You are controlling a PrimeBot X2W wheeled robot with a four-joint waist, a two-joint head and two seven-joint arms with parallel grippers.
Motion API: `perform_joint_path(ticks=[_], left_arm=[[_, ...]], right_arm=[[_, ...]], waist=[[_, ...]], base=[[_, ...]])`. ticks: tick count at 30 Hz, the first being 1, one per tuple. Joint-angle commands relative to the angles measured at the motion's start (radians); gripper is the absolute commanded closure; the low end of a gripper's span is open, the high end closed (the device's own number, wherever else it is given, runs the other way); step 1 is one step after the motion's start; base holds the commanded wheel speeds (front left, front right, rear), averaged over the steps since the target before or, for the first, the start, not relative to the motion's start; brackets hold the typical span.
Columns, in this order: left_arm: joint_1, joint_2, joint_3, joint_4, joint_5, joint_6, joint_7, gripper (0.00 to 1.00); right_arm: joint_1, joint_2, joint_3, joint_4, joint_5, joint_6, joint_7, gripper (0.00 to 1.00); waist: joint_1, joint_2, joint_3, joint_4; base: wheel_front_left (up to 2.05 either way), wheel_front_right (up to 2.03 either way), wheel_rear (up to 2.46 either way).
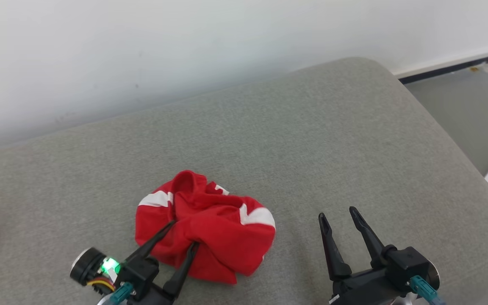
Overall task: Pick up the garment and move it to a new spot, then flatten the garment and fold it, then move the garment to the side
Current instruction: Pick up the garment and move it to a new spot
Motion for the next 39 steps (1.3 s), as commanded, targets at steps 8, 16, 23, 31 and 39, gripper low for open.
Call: perform_joint_path(ticks=[8,16,23,31,39], left_arm=[[0.129,-0.018,0.103,-0.053,-0.026,0.042,-0.005,0.00],[0.259,-0.062,0.250,-0.134,-0.062,0.099,-0.005,0.00],[0.358,-0.114,0.384,-0.189,-0.081,0.126,-0.005,0.00],[0.458,-0.197,0.501,-0.202,-0.103,0.088,-0.005,0.00],[0.537,-0.245,0.545,-0.231,-0.042,0.055,-0.005,0.00]], right_arm=[[0.028,-0.021,-0.007,-0.006,0.004,-0.001,-0.002,0.00],[0.067,-0.037,-0.014,-0.025,0.002,-0.001,-0.001,0.00],[0.105,-0.056,-0.010,-0.044,-0.001,-0.001,-0.002,0.00],[0.152,-0.082,0.006,-0.048,0.006,-0.001,-0.001,0.00],[0.209,-0.082,0.017,-0.058,0.015,-0.001,-0.002,0.00]], waist=[[0.0000,0.0000,-0.052,0.096],[0.0000,0.0000,-0.089,0.177],[0.0000,0.0000,-0.116,0.226],[0.0000,0.0000,-0.157,0.246],[0.0000,0.0000,-0.196,0.236]], base=[[0.00,0.00,0.00],[0.00,0.00,0.00],[0.00,0.00,0.00],[0.00,0.00,0.00],[0.00,0.00,0.00]])
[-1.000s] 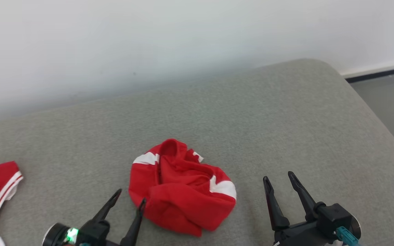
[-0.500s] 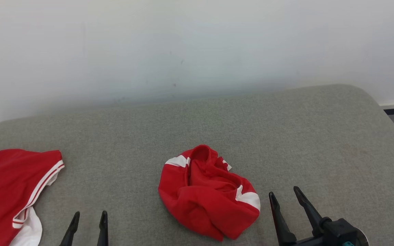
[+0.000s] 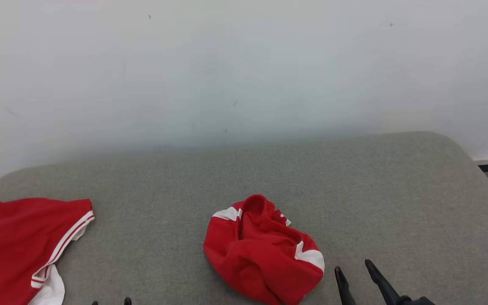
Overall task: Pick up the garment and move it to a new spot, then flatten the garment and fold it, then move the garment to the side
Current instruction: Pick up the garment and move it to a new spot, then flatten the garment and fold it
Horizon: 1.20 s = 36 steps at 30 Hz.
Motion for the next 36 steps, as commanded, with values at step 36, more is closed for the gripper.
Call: perform_joint_path(ticks=[36], left_arm=[[0.035,-0.033,0.034,-0.013,0.067,-0.014,-0.005,0.00]], right_arm=[[0.034,0.009,-0.022,0.007,0.004,-0.001,-0.001,0.00]], waist=[[0.0002,0.0001,-0.014,-0.013]], base=[[0.00,0.00,0.00]])
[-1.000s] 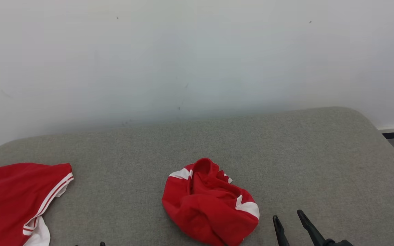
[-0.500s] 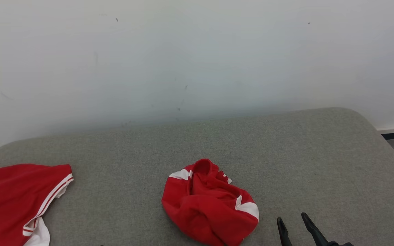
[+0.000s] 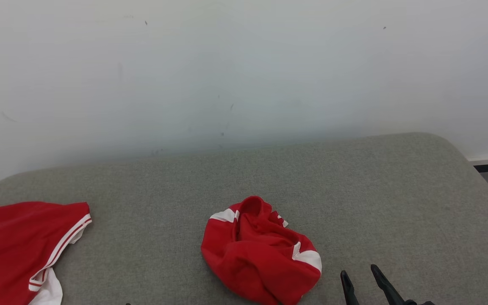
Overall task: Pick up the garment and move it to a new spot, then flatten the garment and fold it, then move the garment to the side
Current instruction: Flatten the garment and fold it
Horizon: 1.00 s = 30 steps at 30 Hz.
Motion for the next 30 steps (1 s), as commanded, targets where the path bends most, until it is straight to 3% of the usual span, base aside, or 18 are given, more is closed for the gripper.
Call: perform_joint_path(ticks=[1,10,18,22,30], left_arm=[[-0.003,-0.001,0.001,0.000,0.009,0.002,-0.005,0.00],[-0.078,-0.001,-0.053,0.034,-0.005,-0.029,-0.005,0.00],[-0.267,-0.001,-0.149,0.131,-0.041,-0.101,0.004,0.00],[-0.406,-0.001,-0.250,0.189,-0.077,-0.131,0.066,0.00],[-0.625,0.000,-0.455,0.282,-0.189,-0.146,0.247,0.00]], right_arm=[[0.007,0.001,0.001,0.002,0.002,-0.001,-0.002,0.00],[-0.011,0.005,0.003,0.007,0.002,-0.001,-0.002,0.00],[-0.035,-0.006,0.023,0.016,-0.001,-0.001,-0.002,0.00],[-0.049,-0.011,0.022,0.019,-0.003,-0.001,-0.002,0.00],[-0.069,-0.021,0.033,0.021,-0.014,-0.001,-0.002,0.00]], waist=[[0.0000,0.0000,0.001,0.000],[0.0000,0.0000,0.026,-0.012],[0.0000,0.0000,0.058,-0.056],[0.0000,0.0000,0.076,-0.098],[0.0000,0.0000,0.141,-0.200]], base=[[0.00,0.00,0.00],[0.00,0.00,0.00],[0.00,0.00,0.00],[0.00,0.00,0.00],[0.00,0.00,0.00]])
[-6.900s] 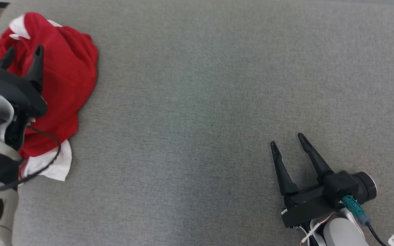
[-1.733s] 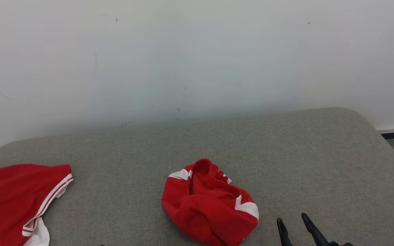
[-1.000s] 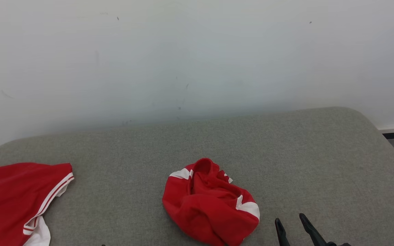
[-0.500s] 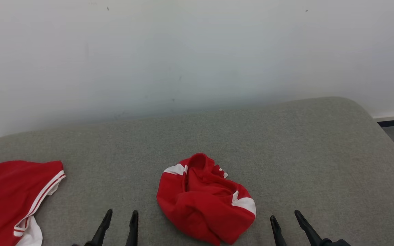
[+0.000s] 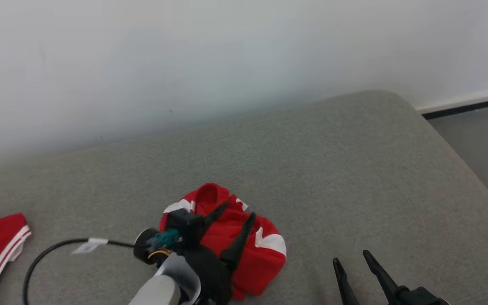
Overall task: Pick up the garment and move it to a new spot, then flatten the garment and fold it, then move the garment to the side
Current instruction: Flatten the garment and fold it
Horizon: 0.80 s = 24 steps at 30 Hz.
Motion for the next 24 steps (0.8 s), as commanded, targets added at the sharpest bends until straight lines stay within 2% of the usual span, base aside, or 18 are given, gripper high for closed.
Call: perform_joint_path(ticks=[1,5,11,14,19,23,24], left_arm=[[-0.038,0.001,-0.034,0.021,-0.021,-0.004,0.044,0.00],[-0.116,0.002,-0.097,0.069,-0.047,0.018,0.168,0.00],[-0.185,0.008,-0.170,0.135,0.006,0.047,0.318,0.00],[-0.191,0.009,-0.185,0.153,0.011,0.057,0.365,0.00],[-0.211,0.032,-0.209,0.153,0.066,0.101,0.408,0.00],[-0.207,0.055,-0.223,0.142,0.084,0.122,0.452,0.16],[-0.201,0.058,-0.228,0.139,0.082,0.119,0.470,0.27]], right_arm=[[-0.004,-0.008,0.000,0.002,-0.010,-0.001,-0.001,0.00],[-0.011,-0.015,-0.005,0.001,-0.012,-0.001,-0.001,0.00],[-0.019,-0.017,-0.008,0.000,-0.016,-0.001,-0.001,0.00],[-0.018,-0.013,-0.005,0.000,-0.016,-0.001,-0.001,0.00],[-0.026,-0.004,0.001,0.001,-0.014,-0.001,-0.001,0.00],[-0.024,0.001,-0.002,0.003,-0.011,-0.001,-0.001,0.00],[-0.021,0.001,-0.005,0.003,-0.011,-0.001,-0.001,0.00]], waist=[[-0.0001,-0.0001,0.051,-0.063],[-0.0001,-0.0001,0.074,-0.102],[-0.0001,-0.0001,0.086,-0.136],[-0.0001,-0.0001,0.088,-0.146],[-0.0001,-0.0001,0.091,-0.158],[-0.0001,-0.0001,0.087,-0.161],[-0.0001,-0.0001,0.086,-0.160]], base=[[0.00,0.00,0.00],[0.00,0.00,0.00],[0.00,0.00,0.00],[0.00,0.00,0.00],[0.00,0.00,0.00],[0.00,0.00,0.00],[0.00,0.00,0.00]])
